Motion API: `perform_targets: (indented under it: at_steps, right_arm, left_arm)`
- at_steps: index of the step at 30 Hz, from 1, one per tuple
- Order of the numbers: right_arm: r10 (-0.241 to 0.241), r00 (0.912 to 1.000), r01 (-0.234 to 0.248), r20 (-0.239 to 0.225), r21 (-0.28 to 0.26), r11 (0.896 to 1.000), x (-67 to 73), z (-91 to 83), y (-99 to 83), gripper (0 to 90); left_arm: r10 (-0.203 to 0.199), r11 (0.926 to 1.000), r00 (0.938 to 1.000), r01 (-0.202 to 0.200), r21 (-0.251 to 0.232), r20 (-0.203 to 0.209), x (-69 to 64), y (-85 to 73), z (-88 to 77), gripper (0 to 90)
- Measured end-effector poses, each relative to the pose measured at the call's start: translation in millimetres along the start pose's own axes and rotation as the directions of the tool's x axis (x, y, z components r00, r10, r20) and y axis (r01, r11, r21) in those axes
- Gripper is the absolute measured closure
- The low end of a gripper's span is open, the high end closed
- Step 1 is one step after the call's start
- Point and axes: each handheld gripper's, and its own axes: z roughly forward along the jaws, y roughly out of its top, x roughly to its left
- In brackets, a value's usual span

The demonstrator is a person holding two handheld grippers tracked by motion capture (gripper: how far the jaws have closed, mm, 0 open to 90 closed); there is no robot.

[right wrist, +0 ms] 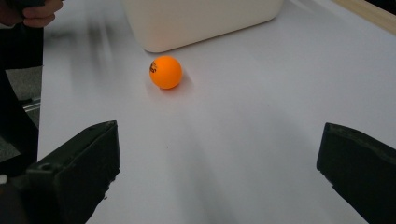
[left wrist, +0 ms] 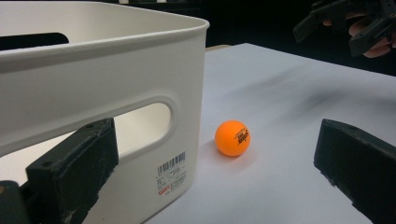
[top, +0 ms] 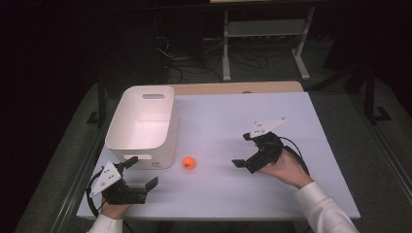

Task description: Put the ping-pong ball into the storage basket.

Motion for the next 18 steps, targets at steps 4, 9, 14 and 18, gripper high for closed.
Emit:
perform_targets:
  at_steps: [4, 9, 14, 18]
  right_arm:
    - [-0.006, 1.0000, 0.006, -0.006, 0.011, 1.000, 1.2, 3.2, 2.9, 0.0]
    - [-0.015, 0.9997, 0.016, -0.018, 0.016, 1.000, 2.1, 6.1, 8.2, 0.0]
    - [-0.022, 0.9995, 0.023, -0.023, 0.028, 0.999, 3.7, 10.5, 12.6, 0.0]
    - [-0.020, 0.9994, 0.021, -0.029, 0.045, 0.999, 4.7, 15.5, 15.0, 0.0]
  left_arm:
    - [0.000, 1.0000, 1.0000, 0.000, 0.000, 0.000, 0.0, 0.0, 0.0, 0.0]
    - [0.002, 1.0000, 1.0000, -0.002, 0.002, 0.000, 0.1, 0.0, -0.1, 0.0]
    - [0.001, 1.0000, 1.0000, -0.001, 0.002, 0.000, 0.0, 0.1, -0.3, 0.0]
    - [0.002, 1.0000, 1.0000, -0.002, 0.003, 0.000, -0.1, 0.2, -0.5, 0.0]
